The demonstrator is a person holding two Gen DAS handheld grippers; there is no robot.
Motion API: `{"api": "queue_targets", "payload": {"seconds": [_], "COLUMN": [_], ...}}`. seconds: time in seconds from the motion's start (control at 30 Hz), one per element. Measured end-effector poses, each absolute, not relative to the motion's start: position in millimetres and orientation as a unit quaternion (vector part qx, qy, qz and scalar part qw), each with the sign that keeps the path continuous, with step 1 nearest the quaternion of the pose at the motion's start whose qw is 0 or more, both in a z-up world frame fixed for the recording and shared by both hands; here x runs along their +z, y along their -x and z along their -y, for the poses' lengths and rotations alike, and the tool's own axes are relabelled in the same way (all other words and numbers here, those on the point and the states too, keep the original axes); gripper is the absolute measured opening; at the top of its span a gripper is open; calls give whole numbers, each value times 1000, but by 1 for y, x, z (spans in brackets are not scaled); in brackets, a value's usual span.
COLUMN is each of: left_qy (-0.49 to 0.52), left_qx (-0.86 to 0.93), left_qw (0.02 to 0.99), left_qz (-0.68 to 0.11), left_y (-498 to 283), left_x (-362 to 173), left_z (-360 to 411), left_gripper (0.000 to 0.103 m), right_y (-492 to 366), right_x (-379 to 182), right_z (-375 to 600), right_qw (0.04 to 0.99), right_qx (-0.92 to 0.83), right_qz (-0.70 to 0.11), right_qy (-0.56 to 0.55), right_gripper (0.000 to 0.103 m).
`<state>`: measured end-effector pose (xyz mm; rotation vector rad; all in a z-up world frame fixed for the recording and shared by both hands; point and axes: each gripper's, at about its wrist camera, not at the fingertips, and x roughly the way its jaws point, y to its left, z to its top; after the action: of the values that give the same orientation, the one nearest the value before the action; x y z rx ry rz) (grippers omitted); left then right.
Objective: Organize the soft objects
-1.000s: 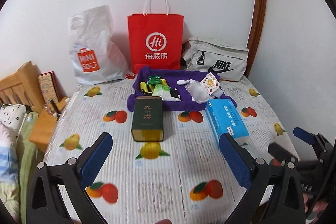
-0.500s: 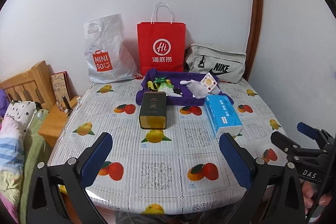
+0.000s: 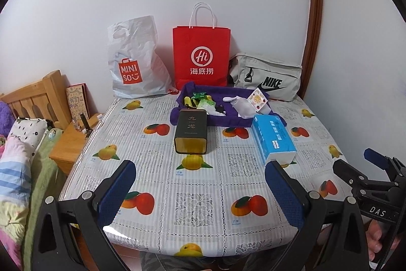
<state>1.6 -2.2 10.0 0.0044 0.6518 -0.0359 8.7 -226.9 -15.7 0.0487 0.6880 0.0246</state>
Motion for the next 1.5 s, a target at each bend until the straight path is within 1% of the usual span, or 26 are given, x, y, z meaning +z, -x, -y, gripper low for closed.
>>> {"api": "queue_targets", "payload": {"seconds": [1.5], "left_qy": [-5], "left_qx": [-15], "left_qw": [945], "left_qz": [-327], "left_y": [1], "left_x": [10], "left_z": [2], "left_gripper": [103], "right_y": [-4], "right_x": [-13], "right_z": [225], "right_qw": [940], "right_qx": [18], "right_qz": [-340], "right_qy": [-27], "right_gripper": [103]}}
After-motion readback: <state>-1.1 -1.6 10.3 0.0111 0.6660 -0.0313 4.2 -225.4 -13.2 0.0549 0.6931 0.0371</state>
